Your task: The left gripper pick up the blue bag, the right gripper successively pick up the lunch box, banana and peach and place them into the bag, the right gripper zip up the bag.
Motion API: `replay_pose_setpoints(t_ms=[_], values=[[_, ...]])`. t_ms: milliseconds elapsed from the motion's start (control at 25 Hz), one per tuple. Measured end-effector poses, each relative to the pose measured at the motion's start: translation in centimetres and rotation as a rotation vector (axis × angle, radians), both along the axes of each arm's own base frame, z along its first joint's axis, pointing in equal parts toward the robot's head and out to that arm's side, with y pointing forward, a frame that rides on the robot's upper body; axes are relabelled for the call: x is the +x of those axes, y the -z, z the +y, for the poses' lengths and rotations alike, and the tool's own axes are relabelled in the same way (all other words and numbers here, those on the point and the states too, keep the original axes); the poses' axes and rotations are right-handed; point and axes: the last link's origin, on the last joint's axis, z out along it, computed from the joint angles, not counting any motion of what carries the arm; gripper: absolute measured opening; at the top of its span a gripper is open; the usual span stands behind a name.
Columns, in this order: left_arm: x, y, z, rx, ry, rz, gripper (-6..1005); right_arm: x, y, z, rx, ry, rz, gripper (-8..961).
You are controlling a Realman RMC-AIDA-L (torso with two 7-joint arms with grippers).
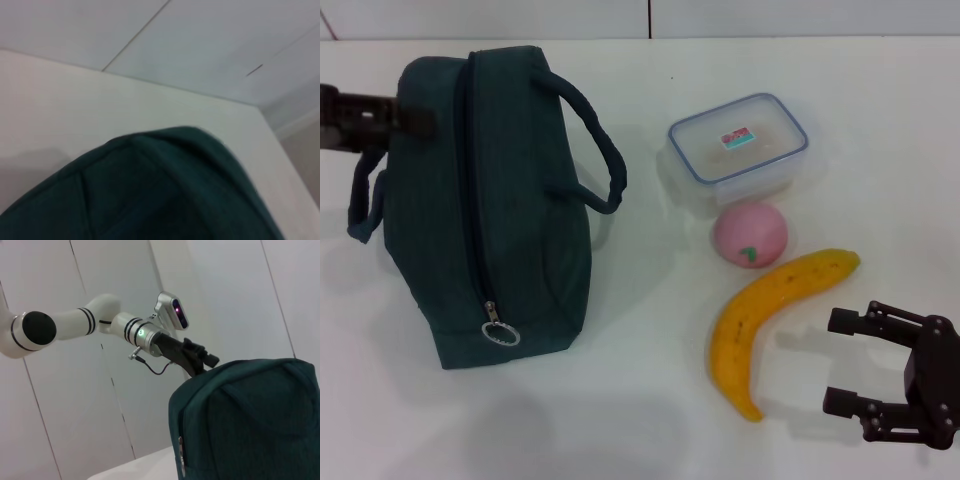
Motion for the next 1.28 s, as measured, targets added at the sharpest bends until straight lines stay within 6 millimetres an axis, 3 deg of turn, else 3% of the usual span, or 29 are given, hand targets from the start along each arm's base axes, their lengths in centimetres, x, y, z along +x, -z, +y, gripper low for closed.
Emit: replay_pose_setpoints(t_ms=[400, 720, 1160, 1280], values=[[-0.1, 1.3, 0.6, -0.016, -0.011, 0.042, 721, 0.1, 0.1, 0.0, -0.001, 0.009, 0.000, 799], [0.1, 1.4, 0.6, -0.022, 0.009, 0.048, 495, 0.1, 0.1, 0.0, -0.001, 0.009, 0.001, 794], [0.5, 1.2, 0.7, -0.003, 0.023, 0.020, 70, 0.0, 0.1, 0.1, 0.017, 0.029, 0.029, 788], [0.6, 1.1, 0.7, 0.005, 0.027, -0.006, 55, -0.2, -0.3, 0.4, 0.046, 0.065, 0.072, 786]])
